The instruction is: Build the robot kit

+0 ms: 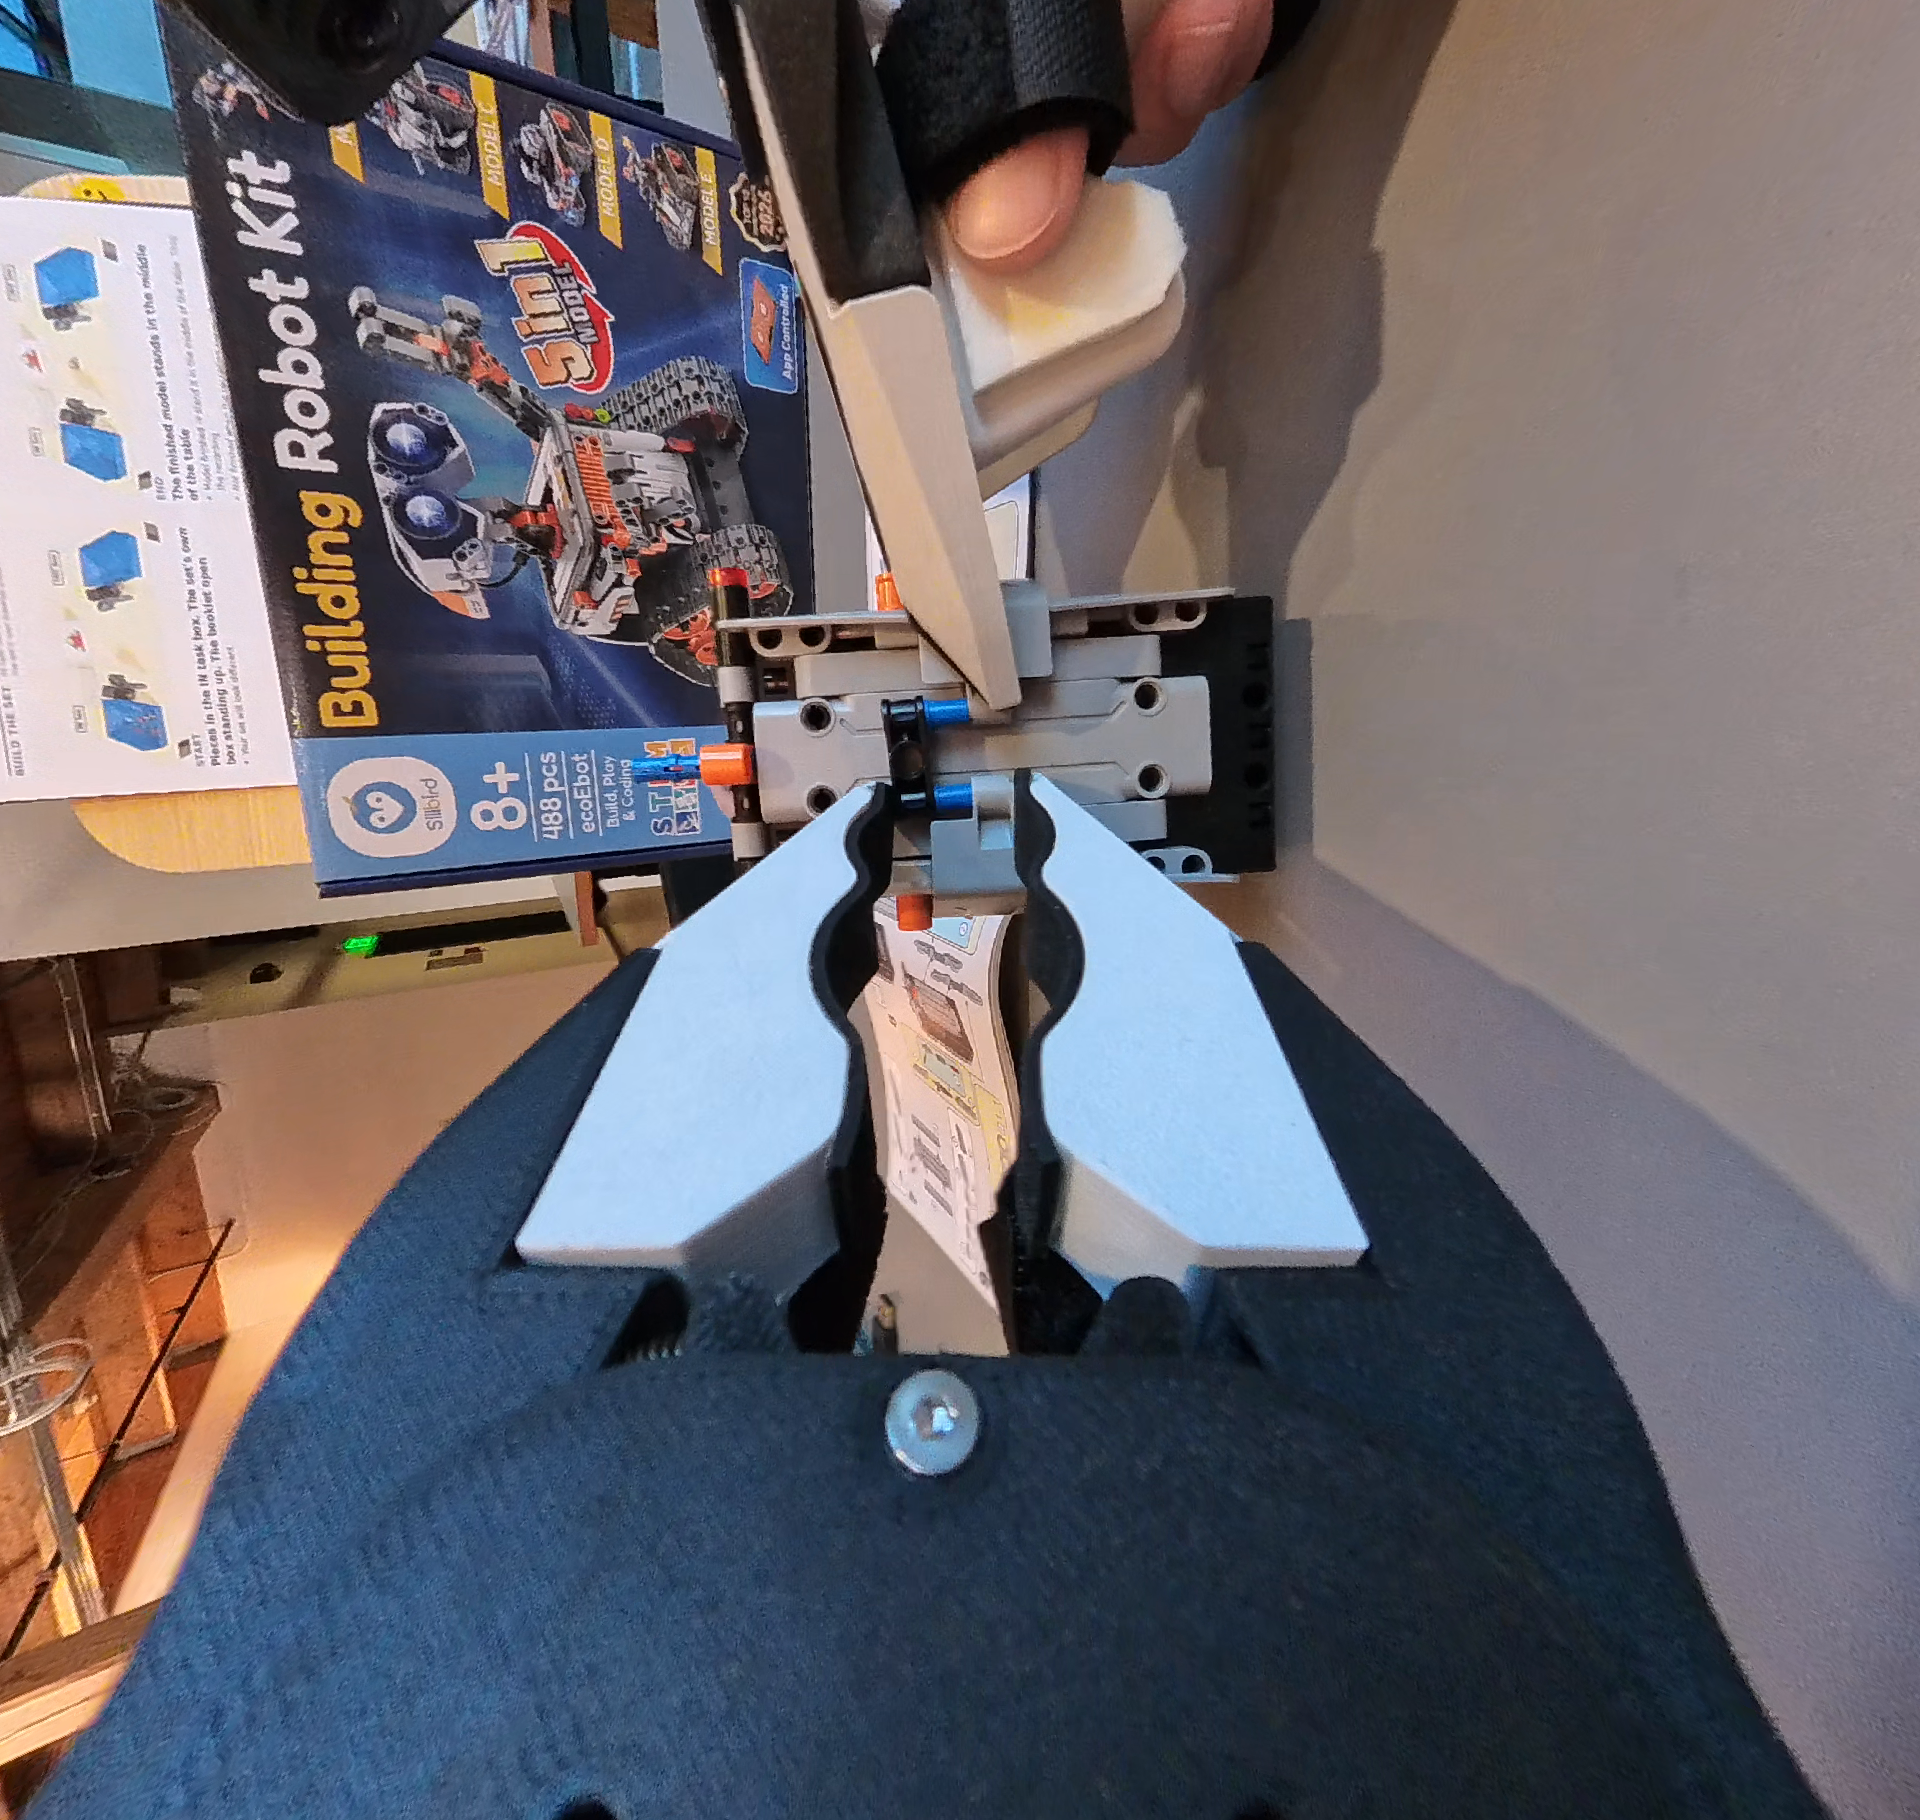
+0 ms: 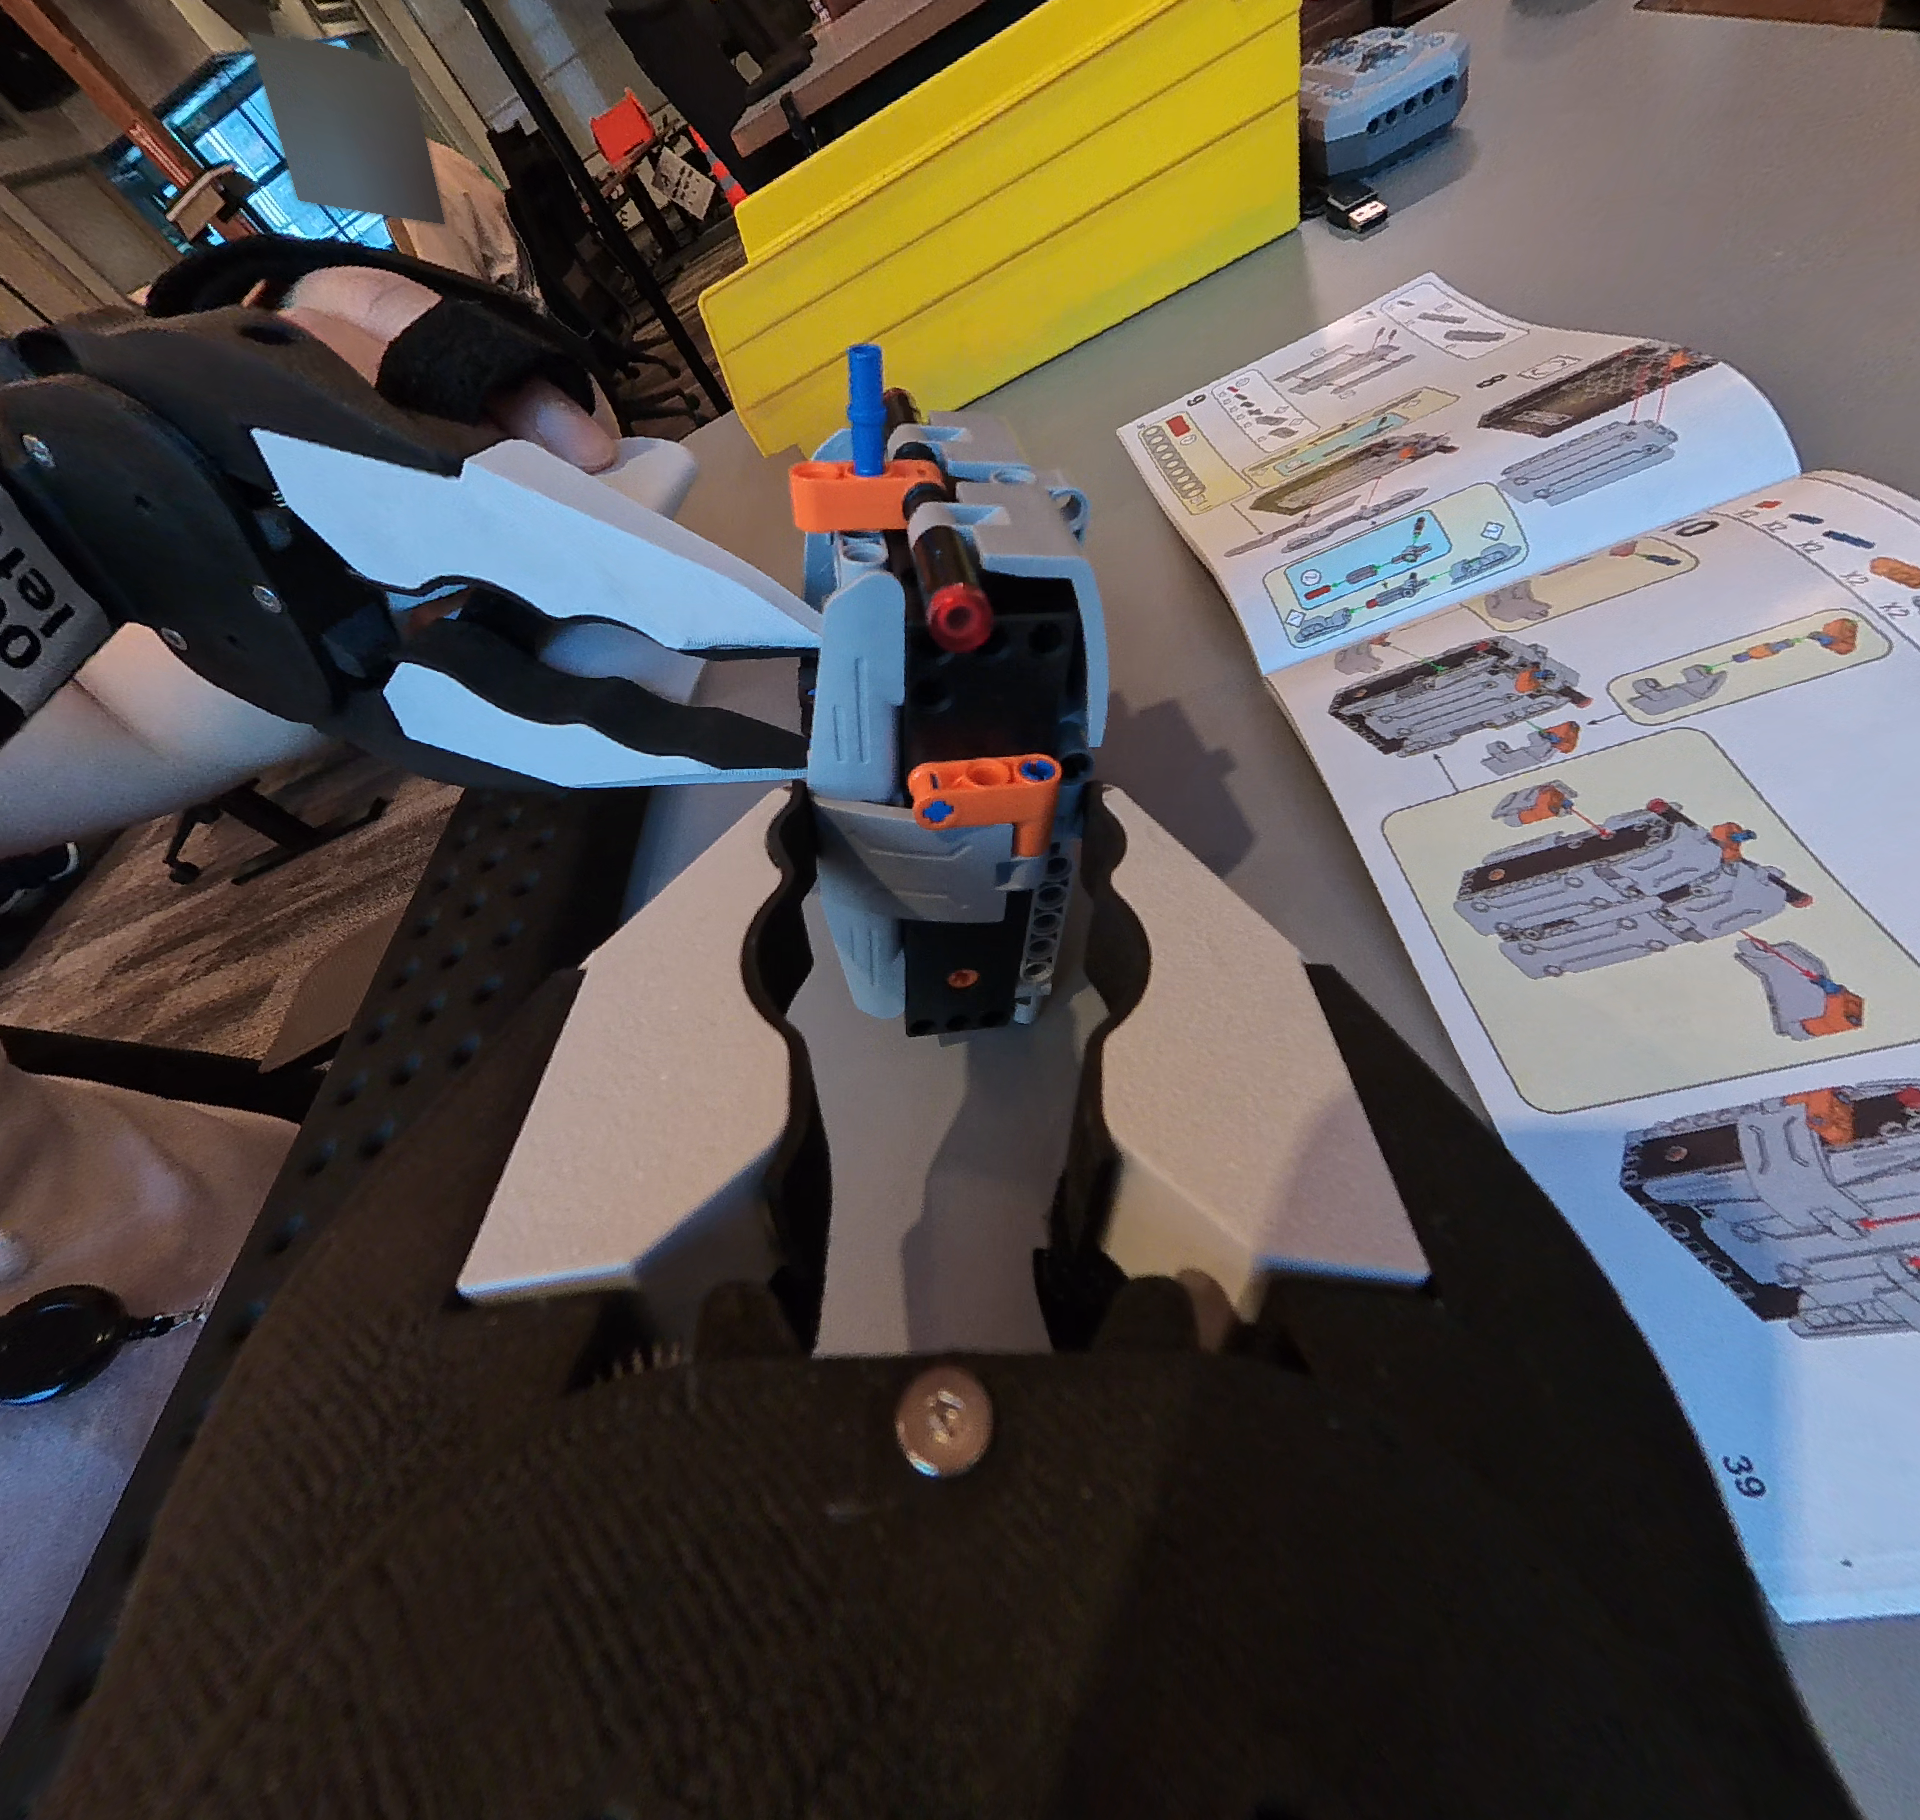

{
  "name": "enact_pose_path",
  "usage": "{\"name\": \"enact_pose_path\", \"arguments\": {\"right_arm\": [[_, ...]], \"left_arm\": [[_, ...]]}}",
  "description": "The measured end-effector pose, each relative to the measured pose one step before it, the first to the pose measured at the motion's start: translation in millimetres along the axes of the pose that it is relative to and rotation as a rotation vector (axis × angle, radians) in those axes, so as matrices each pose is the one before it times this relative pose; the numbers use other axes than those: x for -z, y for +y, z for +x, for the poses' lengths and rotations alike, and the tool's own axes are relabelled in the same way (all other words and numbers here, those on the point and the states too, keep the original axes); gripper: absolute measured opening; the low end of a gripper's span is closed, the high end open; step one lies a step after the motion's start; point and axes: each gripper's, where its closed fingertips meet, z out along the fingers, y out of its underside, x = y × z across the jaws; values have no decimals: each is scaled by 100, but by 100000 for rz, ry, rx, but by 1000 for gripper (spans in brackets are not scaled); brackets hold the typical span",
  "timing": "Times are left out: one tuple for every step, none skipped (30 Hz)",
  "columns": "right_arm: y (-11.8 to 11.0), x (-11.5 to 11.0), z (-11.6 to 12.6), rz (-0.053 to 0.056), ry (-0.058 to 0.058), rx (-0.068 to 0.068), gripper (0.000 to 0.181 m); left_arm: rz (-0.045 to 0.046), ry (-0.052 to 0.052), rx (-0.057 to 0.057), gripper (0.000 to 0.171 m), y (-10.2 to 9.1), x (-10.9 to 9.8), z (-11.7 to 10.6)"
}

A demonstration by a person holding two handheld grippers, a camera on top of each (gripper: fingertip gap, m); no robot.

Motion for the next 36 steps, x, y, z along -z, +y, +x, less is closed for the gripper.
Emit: {"name": "enact_pose_path", "arguments": {"right_arm": [[-19,0,23,115,102,-37,51],[3,0,26,88,-24,-209,51],[-17,-4,10,95,-75,-174,51],[0,3,21,8,25,-88,51],[-3,5,16,-40,129,30,51],[5,3,1,74,9,20,51],[3,-7,-15,-33,-88,1,51],[7,7,-11,-118,16,207,51],[12,3,-10,-92,20,162,51],[-9,-4,4,29,-11,-39,51],[1,-15,-15,46,-105,-29,51],[-10,-15,-4,-16,-12,100,51],[-6,-3,13,41,99,-16,51],[-2,14,24,41,-48,-281,51],[-5,3,22,88,-41,-170,51],[-6,2,28,127,71,-182,51],[-7,0,15,54,52,-234,51],[3,-5,8,10,-19,-31,51],[-7,3,-7,20,16,55,51],[-10,-7,14,-5,137,30,51],[9,-4,3,-77,22,42,51],[14,15,-5,-54,-22,57,51],[-16,-7,24,78,106,5,51],[-9,5,23,13,107,-175,51],[3,4,13,20,21,-77,51],[3,12,9,66,-1,-1,51],[-3,1,2,65,-22,-141,51],[-3,0,6,95,17,-46,51],[-6,-9,13,73,35,-66,51],[-7,-12,1,6,3,-75,51],[-10,-14,14,61,109,21,51],[-18,-14,26,122,107,-150,51],[-2,-2,43,91,98,-337,51],[-5,6,80,86,255,-277,51],[0,26,66,69,132,-314,51],[-10,35,39,189,53,-143,51]], "left_arm": [[-147,360,1027,21,7,-16,-16],[-255,287,370,21,18,-15,-6],[-324,51,-366,21,10,-15,-20],[-432,-341,-897,21,21,-22,-15],[-520,-581,-1267,21,24,-34,-14],[-500,-567,-1217,21,9,2,-11],[-356,-478,-779,21,-15,24,3],[-220,-373,-97,21,-13,14,4],[-60,-200,640,21,-3,8,-2],[103,-23,1011,21,14,1,-1],[197,89,839,21,7,19,14],[104,44,549,21,14,12,3],[-99,-155,486,21,18,-16,-12],[-179,-117,332,21,6,-30,-11],[-200,103,121,21,3,-15,-21],[-239,152,106,21,15,-24,-12],[-119,114,146,21,24,-17,-11],[136,63,-162,21,3,-7,-6],[236,-39,-452,21,19,8,-1],[37,-208,-292,21,18,9,-2],[-71,-400,-398,21,-11,5,0],[-51,-484,-803,21,-6,3,-8],[-87,-546,-676,21,-9,2,-31],[-29,-552,-412,20,-4,-19,-36],[124,-259,-204,20,-18,-14,-19],[191,110,200,20,-13,-10,-5],[90,270,562,20,-5,-1,-12],[32,303,890,20,11,-7,-2],[126,241,896,20,14,-3,-9],[190,83,491,20,12,-10,-5],[14,-178,108,20,32,-17,-21],[-366,-582,-595,20,18,-33,-21],[-632,-1021,-1384,20,21,-55,-40],[-673,-1231,-900,20,5,-92,-52],[-422,-1046,256,21,-9,-86,-49],[32,-664,618,21,-52,-44,-28]]}}
